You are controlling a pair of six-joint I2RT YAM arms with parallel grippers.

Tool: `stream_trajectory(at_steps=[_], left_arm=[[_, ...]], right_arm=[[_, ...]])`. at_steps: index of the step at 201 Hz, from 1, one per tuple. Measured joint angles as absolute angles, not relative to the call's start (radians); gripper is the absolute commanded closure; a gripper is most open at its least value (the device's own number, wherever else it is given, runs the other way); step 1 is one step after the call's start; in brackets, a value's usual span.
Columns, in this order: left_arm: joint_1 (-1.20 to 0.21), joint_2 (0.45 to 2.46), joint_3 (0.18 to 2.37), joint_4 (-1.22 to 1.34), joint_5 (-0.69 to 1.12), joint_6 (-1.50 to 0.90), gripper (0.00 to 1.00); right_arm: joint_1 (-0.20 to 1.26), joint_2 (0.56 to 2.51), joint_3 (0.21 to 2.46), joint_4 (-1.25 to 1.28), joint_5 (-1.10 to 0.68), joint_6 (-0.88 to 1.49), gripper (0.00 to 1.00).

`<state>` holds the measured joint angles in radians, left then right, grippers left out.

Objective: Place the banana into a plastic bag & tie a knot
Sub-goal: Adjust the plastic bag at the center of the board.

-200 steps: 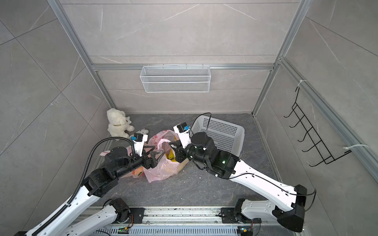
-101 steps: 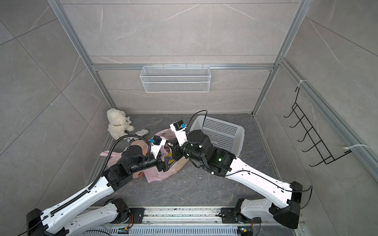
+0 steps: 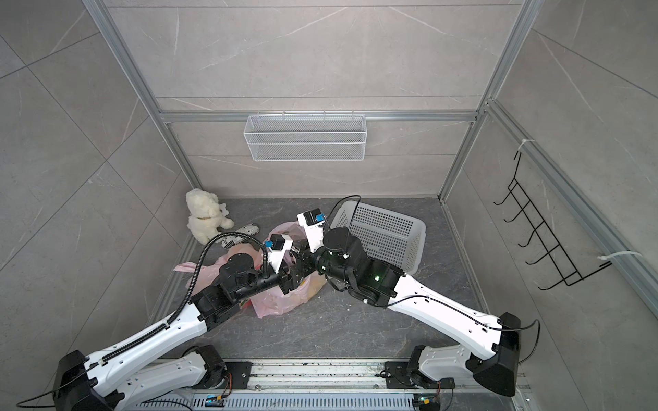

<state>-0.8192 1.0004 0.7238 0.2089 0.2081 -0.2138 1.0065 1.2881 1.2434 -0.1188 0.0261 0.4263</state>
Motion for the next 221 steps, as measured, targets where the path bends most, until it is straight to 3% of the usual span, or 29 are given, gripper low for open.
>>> stream_trajectory(at_steps=[55,98,115,159,221], left_arm=[[-0.82,1.002,0.723,0.21,0.157,-0.237,0.99],[-0.817,0.964,0.709,0.195,0.141,-0.237,1.0],[-0.811,0.95,0.7,0.171,0.134,-0.237,1.0],[-0.783,0.918,0.682,0.13,0.133,-0.237,1.0],[-0.778,0.911,0.682,0.103,0.137,-0.237,1.0]], right_arm=[[1.011,1.26,1.18,-0.074,0.065,0.495,1.0],[1.013,1.196,1.18,-0.128,0.128,0.466,0.53],[1.012,1.152,1.18,-0.179,0.156,0.42,0.41],[0.976,1.081,1.154,-0.327,0.21,0.276,0.39],[0.939,1.171,1.073,-0.47,0.141,0.194,0.41]])
